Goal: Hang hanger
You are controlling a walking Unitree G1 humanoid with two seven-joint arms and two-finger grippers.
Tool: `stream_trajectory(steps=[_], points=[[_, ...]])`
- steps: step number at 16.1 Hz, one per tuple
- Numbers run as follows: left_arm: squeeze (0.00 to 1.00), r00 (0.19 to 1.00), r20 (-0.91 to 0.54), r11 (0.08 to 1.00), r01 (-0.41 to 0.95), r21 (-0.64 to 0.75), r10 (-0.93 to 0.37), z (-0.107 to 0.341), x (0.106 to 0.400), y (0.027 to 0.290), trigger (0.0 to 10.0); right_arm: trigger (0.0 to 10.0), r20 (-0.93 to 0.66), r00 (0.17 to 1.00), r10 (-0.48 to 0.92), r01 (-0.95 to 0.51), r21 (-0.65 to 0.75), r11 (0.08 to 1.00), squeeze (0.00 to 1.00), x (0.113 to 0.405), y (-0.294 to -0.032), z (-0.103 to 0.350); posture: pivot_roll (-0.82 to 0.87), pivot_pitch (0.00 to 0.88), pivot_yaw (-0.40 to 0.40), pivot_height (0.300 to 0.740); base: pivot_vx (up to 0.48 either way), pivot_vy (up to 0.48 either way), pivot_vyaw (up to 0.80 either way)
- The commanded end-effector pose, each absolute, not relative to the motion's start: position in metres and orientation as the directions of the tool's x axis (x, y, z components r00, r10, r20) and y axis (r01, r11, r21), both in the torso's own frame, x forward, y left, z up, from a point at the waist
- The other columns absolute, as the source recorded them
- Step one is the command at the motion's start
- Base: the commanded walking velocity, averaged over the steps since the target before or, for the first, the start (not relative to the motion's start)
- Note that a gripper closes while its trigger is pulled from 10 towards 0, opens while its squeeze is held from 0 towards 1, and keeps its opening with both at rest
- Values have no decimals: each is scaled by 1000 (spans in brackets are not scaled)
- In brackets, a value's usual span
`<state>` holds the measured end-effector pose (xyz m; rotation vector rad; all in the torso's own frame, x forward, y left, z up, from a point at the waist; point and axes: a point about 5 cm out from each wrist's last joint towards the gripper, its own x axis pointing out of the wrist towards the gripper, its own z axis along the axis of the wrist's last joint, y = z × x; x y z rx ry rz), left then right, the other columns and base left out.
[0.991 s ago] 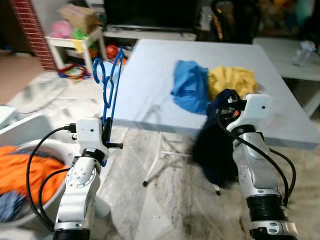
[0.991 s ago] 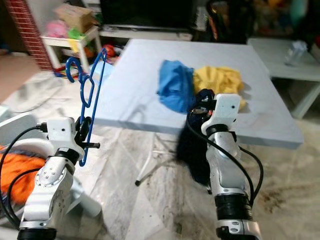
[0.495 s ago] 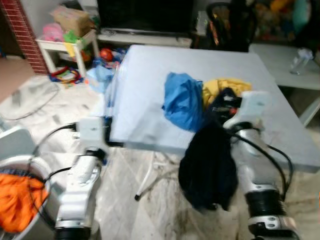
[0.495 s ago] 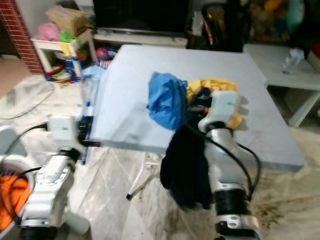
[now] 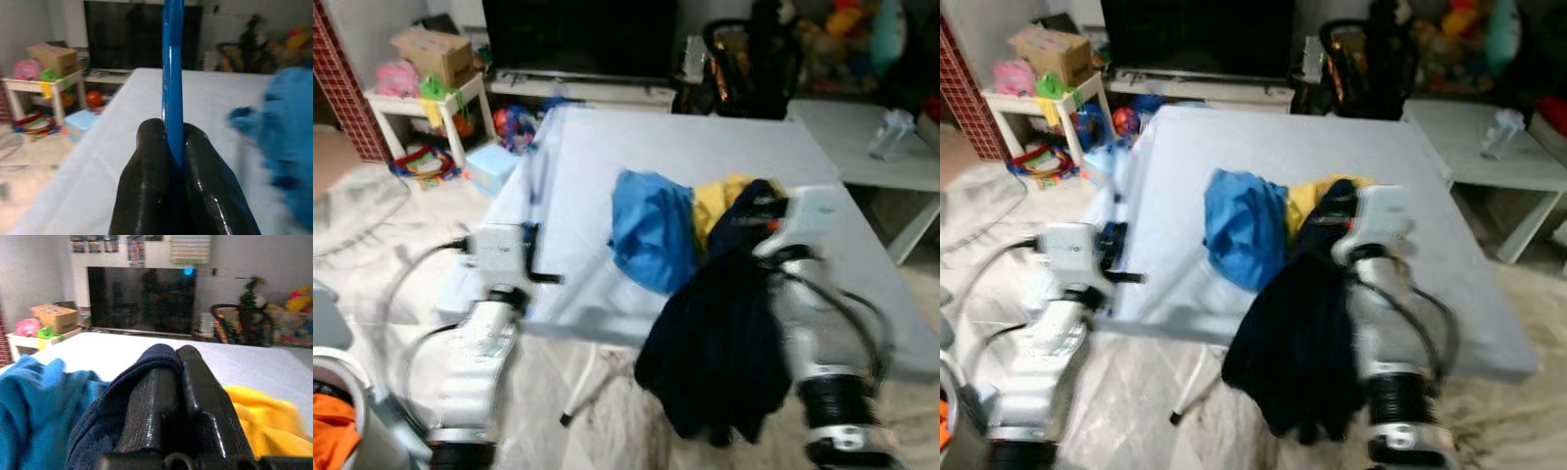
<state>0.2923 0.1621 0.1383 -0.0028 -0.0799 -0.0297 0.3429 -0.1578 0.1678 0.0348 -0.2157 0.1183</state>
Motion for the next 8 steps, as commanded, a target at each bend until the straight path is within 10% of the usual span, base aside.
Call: stream_trajectory(steps=[1,8], points=[[0,993,106,999,45,-15,-43,144,293,153,10000,10000,255,963,82,-89,19,996,0,345,-170,179,44,0,-40,740,352,0,0],[0,992,113,998,62,-10,-60,144,299,144,10000,10000,312,924,223,-238,9,971,0,394,-137,244,13,0,-26,740,41,0,0]])
